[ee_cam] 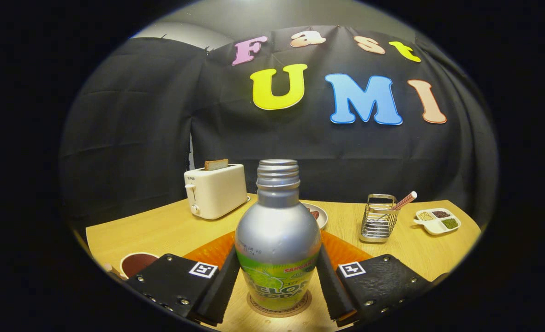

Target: Take the bottle from table, then pour the juice into the cup, finally place the bottle on the coaster

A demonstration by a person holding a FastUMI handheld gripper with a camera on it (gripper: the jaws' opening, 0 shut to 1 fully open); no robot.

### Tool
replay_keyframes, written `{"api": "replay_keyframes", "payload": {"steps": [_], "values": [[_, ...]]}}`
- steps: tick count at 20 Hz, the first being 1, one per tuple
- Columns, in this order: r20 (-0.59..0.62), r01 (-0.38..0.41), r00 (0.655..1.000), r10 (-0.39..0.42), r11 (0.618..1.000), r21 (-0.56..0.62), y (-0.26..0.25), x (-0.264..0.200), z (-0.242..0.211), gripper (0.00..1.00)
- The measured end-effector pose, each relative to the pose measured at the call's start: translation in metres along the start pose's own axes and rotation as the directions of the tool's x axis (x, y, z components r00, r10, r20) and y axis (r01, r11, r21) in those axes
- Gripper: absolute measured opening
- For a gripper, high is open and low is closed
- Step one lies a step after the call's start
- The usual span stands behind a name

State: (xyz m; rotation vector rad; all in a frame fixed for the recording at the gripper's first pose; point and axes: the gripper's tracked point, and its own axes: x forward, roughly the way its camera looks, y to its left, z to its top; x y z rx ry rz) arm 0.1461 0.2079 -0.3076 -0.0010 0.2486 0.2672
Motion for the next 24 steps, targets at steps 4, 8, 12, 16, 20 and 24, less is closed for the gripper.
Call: {"api": "replay_keyframes", "payload": {"steps": [4, 8, 12, 16, 20, 24], "values": [[-0.008, 0.013, 1.0, -0.013, 1.0, 0.02, -0.002, 0.006, -0.009, 0.81], [-0.014, 0.02, 1.0, -0.02, 1.0, -0.011, -0.001, 0.009, -0.019, 0.81], [0.03, 0.029, 0.999, -0.028, 0.998, -0.056, -0.001, 0.006, -0.02, 0.81], [0.03, 0.043, 0.999, -0.041, 0.997, -0.071, -0.001, 0.007, -0.028, 0.82], [0.039, 0.03, 0.999, -0.028, 0.998, -0.056, 0.001, -0.001, -0.026, 0.88], [0.083, 0.022, 0.996, -0.022, 1.0, -0.006, 0.004, -0.019, 0.002, 0.93]]}}
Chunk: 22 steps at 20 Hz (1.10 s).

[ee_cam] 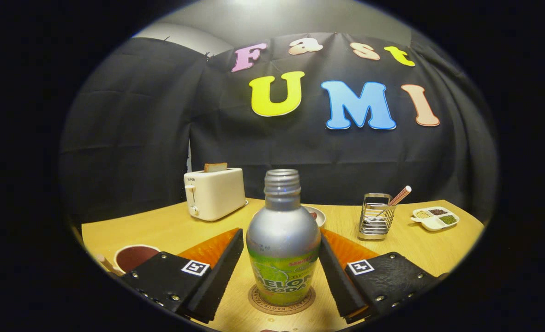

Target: Take the bottle from table, then pour the juice into the cup, finally place the bottle on the coaster

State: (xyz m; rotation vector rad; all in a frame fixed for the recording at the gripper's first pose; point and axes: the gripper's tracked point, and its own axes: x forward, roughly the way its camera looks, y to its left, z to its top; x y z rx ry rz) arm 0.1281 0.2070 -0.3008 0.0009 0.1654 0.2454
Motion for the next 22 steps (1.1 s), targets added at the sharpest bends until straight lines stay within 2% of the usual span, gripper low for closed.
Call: {"api": "replay_keyframes", "payload": {"steps": [2, 7, 13, 17, 22], "values": [[0.027, 0.005, 1.0, -0.005, 1.0, 0.013, -0.002, -0.012, 0.022, 0.93], [0.042, 0.079, 0.996, -0.081, 0.996, 0.043, -0.033, -0.055, 0.081, 0.93], [0.102, 0.221, 0.971, -0.215, 0.974, -0.05, -0.102, -0.105, 0.163, 0.93], [0.114, 0.261, 0.96, -0.257, 0.965, -0.016, -0.127, -0.136, 0.204, 0.93], [0.187, 0.311, 0.937, -0.295, 0.948, -0.062, -0.147, -0.171, 0.249, 0.93]]}}
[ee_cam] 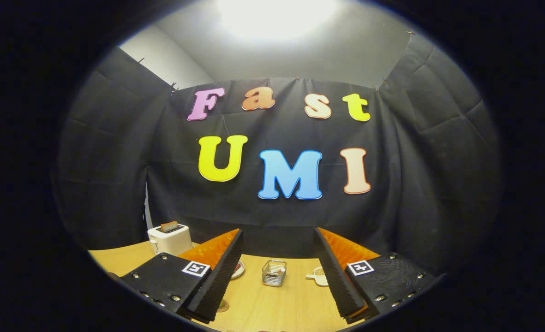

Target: Take the bottle from table, then pour the juice into the cup, finally place the bottle on the coaster

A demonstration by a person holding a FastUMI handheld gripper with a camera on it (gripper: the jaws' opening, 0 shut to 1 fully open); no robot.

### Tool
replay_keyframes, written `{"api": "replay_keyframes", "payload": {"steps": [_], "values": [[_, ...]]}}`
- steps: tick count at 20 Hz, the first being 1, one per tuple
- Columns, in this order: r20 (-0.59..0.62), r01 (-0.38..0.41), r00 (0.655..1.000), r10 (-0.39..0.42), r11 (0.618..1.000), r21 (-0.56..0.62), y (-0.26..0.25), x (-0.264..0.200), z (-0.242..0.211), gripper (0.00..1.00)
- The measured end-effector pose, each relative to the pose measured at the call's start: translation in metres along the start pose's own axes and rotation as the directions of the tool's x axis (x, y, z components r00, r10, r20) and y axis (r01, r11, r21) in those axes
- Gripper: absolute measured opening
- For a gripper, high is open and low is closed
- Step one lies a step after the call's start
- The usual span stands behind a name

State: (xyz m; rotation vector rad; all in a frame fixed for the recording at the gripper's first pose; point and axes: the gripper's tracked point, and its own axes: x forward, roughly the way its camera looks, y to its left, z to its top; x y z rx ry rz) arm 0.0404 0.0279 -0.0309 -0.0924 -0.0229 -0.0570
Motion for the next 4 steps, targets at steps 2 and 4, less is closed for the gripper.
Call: {"api": "replay_keyframes", "payload": {"steps": [2, 4], "values": [[-0.016, 0.005, 1.0, -0.006, 1.0, -0.014, -0.004, -0.009, 0.001, 0.93], [-0.041, -0.003, 0.999, 0.002, 1.0, -0.021, -0.007, -0.018, -0.005, 0.93]]}}
